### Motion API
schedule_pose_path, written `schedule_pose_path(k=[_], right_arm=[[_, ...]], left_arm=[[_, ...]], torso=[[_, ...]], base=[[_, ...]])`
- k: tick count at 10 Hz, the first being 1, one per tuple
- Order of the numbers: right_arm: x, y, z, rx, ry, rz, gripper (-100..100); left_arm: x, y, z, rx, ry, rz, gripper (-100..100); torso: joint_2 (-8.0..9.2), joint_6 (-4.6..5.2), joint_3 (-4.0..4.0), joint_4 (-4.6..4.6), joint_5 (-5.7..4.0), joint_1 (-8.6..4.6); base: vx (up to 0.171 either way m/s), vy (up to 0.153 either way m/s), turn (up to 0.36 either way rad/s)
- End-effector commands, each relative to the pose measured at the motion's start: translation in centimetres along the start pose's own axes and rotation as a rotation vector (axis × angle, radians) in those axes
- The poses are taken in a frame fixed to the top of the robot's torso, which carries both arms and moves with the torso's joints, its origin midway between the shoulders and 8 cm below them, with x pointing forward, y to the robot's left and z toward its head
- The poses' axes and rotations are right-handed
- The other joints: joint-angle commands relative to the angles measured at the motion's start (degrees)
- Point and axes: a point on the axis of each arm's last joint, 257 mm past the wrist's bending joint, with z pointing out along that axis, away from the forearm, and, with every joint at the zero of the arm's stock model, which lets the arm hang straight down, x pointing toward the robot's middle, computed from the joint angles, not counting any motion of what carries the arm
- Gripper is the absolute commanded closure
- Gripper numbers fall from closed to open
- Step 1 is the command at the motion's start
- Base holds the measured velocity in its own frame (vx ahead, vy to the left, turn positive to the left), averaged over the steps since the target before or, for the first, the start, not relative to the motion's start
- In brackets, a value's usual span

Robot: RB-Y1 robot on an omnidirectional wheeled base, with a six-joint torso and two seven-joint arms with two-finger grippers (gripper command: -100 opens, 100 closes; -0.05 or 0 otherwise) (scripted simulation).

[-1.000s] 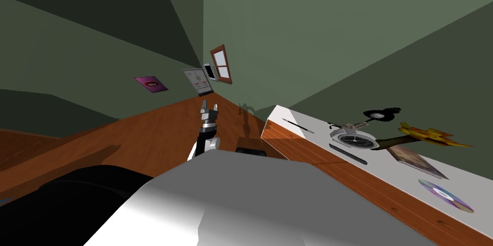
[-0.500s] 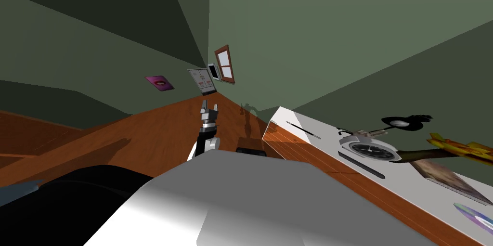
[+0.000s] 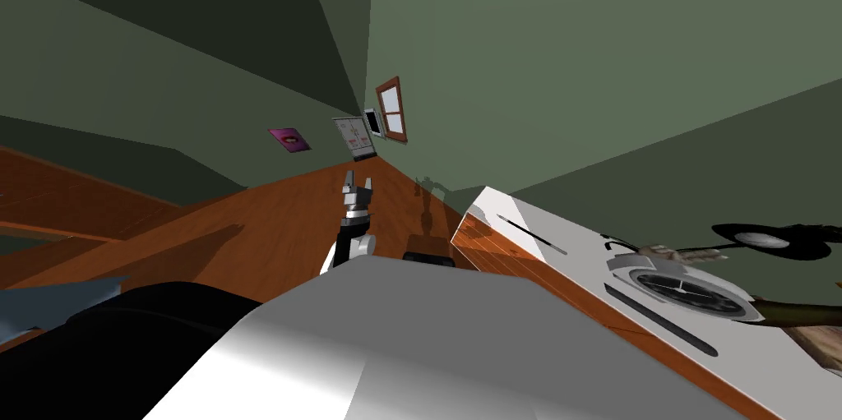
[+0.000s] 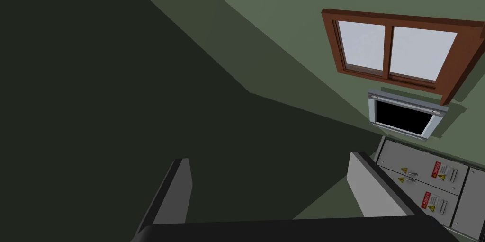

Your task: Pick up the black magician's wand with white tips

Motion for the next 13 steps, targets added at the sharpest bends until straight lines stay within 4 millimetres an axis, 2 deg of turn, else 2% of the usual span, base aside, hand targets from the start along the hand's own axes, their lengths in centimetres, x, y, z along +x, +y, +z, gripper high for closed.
schedule_pose_path(k=[1, 2, 3, 6, 7, 9, 10, 13], right_arm=[[0.7, -1.2, -0.5, 0.015, 0.032, -0.029, -100], [2.3, -2.8, -1.6, 0.033, 0.089, -0.080, -100], [2.5, -3.2, -1.8, 0.040, 0.094, -0.079, -100], [6.4, -8.4, -5.8, 0.098, 0.252, -0.210, -100], [6.3, -8.6, -6.0, 0.102, 0.256, -0.215, -100], [7.4, -12.1, -9.0, 0.138, 0.345, -0.296, -100], [7.4, -12.1, -9.0, 0.138, 0.345, -0.296, -100], [7.5, -16.5, -13.1, 0.185, 0.450, -0.396, -100]], left_arm=[[0.0, 0.0, 0.0, 0.000, 0.000, 0.000, 0], [0.0, 0.0, 0.0, 0.000, 0.000, 0.000, 0], [0.0, 0.0, 0.0, 0.000, 0.000, 0.000, 0], [0.0, 0.0, 0.0, 0.000, 0.000, 0.000, 0], [0.0, 0.0, 0.0, 0.000, 0.000, 0.000, 0], [0.0, 0.0, 0.0, 0.000, 0.000, 0.000, 0], [0.0, 0.0, 0.0, 0.000, 0.000, 0.000, 0], [0.0, 0.0, 0.0, 0.000, 0.000, 0.000, 0]], torso=[[0.00, 0.00, 0.00, 0.00, 0.00, 0.00], [0.01, 0.02, 0.00, 0.00, -0.01, 0.02], [-0.02, 0.00, -0.01, 0.00, 0.00, 0.04], [-0.24, -0.01, -0.14, -0.05, -0.01, -0.05], [-0.39, -0.03, -0.23, -0.08, -0.04, -0.13], [-0.23, 0.00, -0.14, -0.05, -0.03, -0.09], [-0.37, -0.03, -0.21, -0.08, -0.02, -0.09], [-0.41, -0.03, -0.24, -0.09, -0.01, -0.03]], base=[[0.073, -0.013, 0.100], [0.080, -0.001, 0.158], [0.066, -0.010, 0.084], [0.144, -0.033, 0.251], [0.134, -0.063, 0.067], [0.143, -0.051, 0.191], [0.134, -0.040, 0.099], [0.164, -0.059, 0.199]])
